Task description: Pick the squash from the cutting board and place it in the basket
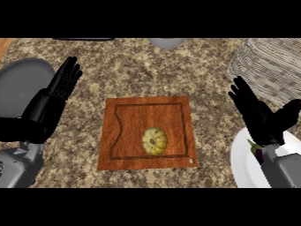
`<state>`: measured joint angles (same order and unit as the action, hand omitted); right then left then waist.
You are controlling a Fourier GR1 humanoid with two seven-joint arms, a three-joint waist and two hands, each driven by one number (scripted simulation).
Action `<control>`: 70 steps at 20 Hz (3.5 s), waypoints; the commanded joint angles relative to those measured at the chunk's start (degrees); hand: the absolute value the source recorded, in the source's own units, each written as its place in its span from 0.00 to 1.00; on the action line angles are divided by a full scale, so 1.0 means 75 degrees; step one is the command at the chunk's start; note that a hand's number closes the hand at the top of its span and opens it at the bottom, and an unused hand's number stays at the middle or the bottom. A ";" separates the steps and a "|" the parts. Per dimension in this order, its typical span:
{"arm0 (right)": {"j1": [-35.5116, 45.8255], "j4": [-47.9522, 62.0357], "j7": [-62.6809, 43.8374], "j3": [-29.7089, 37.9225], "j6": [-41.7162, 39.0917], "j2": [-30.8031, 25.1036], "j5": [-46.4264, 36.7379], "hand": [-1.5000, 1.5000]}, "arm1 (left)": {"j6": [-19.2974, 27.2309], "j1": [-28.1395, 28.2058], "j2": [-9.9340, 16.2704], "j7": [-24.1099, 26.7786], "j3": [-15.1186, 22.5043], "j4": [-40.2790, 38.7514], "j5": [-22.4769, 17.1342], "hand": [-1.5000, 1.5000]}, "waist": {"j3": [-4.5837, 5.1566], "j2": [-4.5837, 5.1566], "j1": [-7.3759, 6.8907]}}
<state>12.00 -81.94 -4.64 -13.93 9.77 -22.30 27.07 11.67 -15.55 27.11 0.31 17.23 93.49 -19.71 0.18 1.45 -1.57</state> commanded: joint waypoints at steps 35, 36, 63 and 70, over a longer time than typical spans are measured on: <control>0.9826 0.0641 -0.5589 -0.5197 -0.5896 0.2972 -0.4768 0.00 | -0.0351 0.0212 0.0466 -0.1079 -0.1079 -0.2386 -0.0395 0.50 | 0.0004 -0.0247 -0.0012; 0.9942 0.0447 -0.5830 -0.4852 -0.6572 0.2972 -0.4344 0.00 | 0.0093 0.0209 0.0114 -0.1188 -0.0817 -0.2207 -0.0170 0.50 | -0.0006 -0.0281 0.0112; 0.5375 -0.1858 -0.3486 -0.4480 -0.6584 0.1313 -0.5929 0.00 | -0.0347 0.0681 -0.0129 -0.1143 -0.1357 -0.1861 0.0339 0.50 | -0.0030 -0.0176 0.0156; 0.4688 -0.0054 -0.1793 -0.4618 -0.4948 0.1995 -0.7273 0.00 | -0.0493 0.0375 -0.0188 -0.1238 -0.1574 -0.2149 0.0436 0.50 | -0.0026 -0.0166 0.0125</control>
<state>51.25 -87.34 -22.95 -47.67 -33.32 -10.08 -22.95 7.90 -12.99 26.40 -9.07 5.37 77.01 -17.45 -0.03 0.23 -0.51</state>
